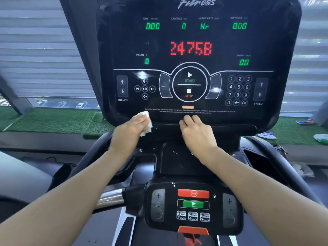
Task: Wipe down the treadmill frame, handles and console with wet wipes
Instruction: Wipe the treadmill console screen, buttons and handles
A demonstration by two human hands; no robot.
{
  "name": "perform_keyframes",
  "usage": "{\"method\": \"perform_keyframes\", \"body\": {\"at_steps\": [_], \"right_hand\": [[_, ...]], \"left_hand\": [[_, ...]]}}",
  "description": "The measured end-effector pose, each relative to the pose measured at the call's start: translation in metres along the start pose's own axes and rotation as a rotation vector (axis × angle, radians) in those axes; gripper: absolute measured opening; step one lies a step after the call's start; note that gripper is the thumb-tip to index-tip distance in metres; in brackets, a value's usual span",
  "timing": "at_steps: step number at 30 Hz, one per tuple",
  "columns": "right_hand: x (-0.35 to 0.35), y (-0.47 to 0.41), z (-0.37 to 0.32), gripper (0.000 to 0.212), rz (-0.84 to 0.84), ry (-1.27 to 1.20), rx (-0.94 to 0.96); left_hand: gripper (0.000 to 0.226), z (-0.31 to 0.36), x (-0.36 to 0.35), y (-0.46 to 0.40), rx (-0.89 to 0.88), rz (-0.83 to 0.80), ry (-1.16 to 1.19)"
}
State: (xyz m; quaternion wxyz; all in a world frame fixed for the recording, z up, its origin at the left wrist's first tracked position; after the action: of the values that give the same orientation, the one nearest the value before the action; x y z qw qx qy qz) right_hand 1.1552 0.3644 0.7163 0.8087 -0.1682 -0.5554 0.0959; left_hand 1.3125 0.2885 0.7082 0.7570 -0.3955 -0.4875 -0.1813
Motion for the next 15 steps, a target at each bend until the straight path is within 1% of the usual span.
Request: {"method": "perform_keyframes", "body": {"at_steps": [2, 3, 6, 7, 10, 11, 13, 15], "right_hand": [[0.002, 0.0, -0.001, 0.038, 0.017, 0.013, 0.005], [0.001, 0.0, -0.001, 0.037, 0.018, 0.011, 0.01], [-0.002, 0.001, 0.0, 0.039, -0.005, 0.012, 0.003], [-0.001, 0.001, 0.0, 0.04, -0.007, 0.015, -0.001], [-0.002, 0.002, 0.001, 0.037, 0.009, 0.006, -0.016], [-0.001, 0.003, 0.001, 0.036, 0.014, 0.001, -0.017], [-0.001, 0.003, 0.001, 0.035, 0.021, -0.013, -0.018], [-0.001, 0.003, 0.0, 0.035, 0.029, -0.016, -0.02]], "left_hand": [[0.035, 0.019, -0.006, -0.008, 0.006, -0.033, 0.101], [0.034, 0.029, -0.008, -0.01, -0.002, -0.053, 0.111], [0.028, 0.04, -0.005, -0.012, -0.068, -0.021, 0.034], [0.027, 0.032, -0.004, -0.012, -0.049, -0.027, 0.074], [0.027, 0.007, -0.003, -0.01, 0.098, -0.035, 0.332], [0.026, 0.005, -0.003, -0.01, 0.126, -0.031, 0.378], [0.026, 0.008, -0.005, -0.013, 0.148, -0.015, 0.4], [0.029, 0.021, -0.011, -0.019, 0.146, -0.07, 0.359]]}}
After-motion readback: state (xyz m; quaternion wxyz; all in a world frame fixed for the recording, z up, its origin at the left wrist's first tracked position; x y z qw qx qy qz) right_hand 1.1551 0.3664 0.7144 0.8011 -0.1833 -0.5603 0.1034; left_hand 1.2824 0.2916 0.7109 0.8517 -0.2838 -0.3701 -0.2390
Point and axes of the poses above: each hand's wrist, its own y-axis away from the middle knuckle, its own x-axis out of the back of the hand, z = x × y, the point moved 7 cm from there along -y, towards the middle knuckle, and after that the axes turned 7 degrees about -z, right-handed, at the moved point
